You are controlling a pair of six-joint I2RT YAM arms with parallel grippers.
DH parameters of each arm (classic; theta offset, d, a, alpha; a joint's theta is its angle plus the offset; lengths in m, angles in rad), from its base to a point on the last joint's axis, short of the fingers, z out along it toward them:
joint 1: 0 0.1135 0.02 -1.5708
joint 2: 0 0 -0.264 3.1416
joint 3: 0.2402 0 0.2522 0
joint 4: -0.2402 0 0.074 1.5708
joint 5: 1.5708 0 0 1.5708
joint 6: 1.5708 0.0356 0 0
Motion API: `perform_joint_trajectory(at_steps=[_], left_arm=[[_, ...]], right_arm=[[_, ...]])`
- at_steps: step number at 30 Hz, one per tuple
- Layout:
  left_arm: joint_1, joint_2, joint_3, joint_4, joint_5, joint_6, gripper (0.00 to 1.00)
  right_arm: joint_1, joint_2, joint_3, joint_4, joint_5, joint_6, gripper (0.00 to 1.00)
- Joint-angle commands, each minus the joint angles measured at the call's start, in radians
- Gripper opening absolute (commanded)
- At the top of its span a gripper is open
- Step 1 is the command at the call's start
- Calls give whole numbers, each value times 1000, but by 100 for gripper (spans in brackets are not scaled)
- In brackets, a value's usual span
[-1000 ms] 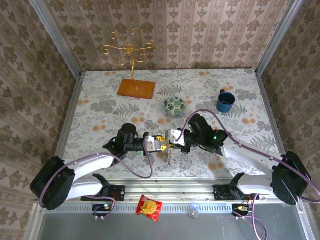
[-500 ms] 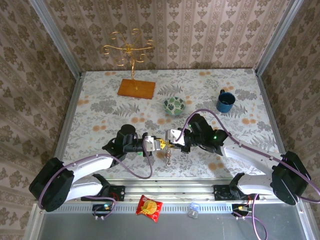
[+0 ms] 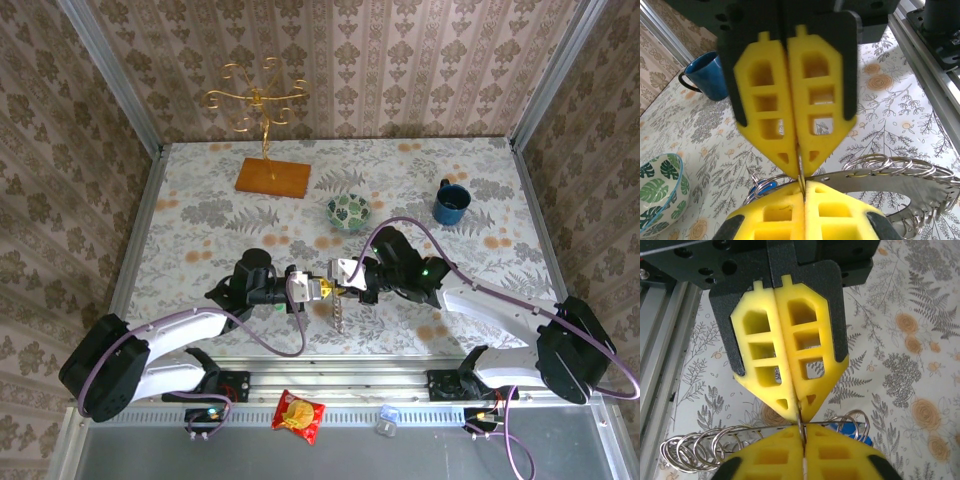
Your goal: Put the keys on the keyring
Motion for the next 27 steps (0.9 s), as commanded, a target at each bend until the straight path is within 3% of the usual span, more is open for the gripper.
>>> perform_joint_trajectory(at_steps=[1,3,6,9,14,18,23,27], left_arm=[[-5,8,18,44,29,-17,0],[-5,4,14,41,23,-16,0],[-5,-18,-2,46,-12,-30,24],[-4,-78,-41,68,-142,-78,43],[-2,-269,-102,8,-410,-259,57],[-2,-444,-106,-173,-615,-497,58],[1,-554,-30,-562,-879,-964,62],[12,-520,67,-897,-917,-1254,63]], right_arm=[[15,10,27,-27,0,-9,0],[14,6,25,-30,7,-13,0],[14,-8,18,-31,19,-18,0],[12,-22,13,-33,32,-30,0],[12,-25,14,-40,40,-51,0],[10,-21,15,-38,34,-54,0],[11,-22,15,-45,29,-55,0],[8,-23,15,-48,25,-61,0]])
